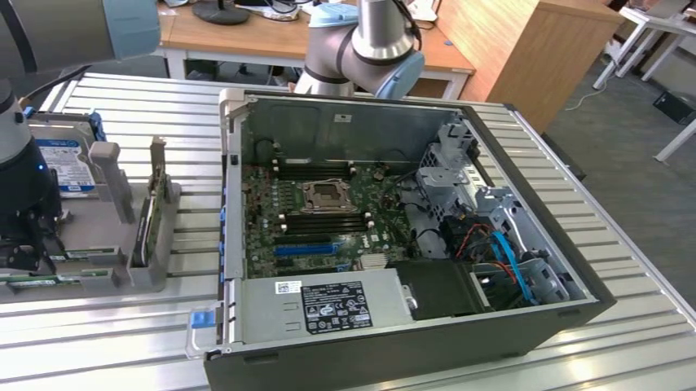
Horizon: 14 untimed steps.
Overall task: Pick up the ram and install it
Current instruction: 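Pick up the ram and move it above insertion slot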
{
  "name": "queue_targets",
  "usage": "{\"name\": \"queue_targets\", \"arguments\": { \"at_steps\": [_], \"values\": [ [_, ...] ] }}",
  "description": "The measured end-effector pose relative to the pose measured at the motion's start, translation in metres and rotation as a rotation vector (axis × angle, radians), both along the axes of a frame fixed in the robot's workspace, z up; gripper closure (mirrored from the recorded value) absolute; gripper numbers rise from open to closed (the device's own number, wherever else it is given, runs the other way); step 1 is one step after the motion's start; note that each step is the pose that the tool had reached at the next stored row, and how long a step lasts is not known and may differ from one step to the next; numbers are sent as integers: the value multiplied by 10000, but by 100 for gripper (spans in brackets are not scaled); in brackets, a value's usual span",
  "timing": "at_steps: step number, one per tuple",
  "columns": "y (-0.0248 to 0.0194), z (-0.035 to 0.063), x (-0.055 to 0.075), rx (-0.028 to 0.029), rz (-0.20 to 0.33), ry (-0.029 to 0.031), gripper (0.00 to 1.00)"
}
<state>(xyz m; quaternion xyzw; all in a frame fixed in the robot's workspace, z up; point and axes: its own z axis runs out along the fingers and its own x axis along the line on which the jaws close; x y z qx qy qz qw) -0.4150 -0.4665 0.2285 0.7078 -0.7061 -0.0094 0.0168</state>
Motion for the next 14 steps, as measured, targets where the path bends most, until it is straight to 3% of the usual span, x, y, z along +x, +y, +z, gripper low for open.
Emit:
{"name": "queue_targets", "arguments": {
  "at_steps": [9,14],
  "values": [
    [-28,-7,0,0,0,0,64],
    [-29,-88,0,0,0,0,64]
  ]
}}
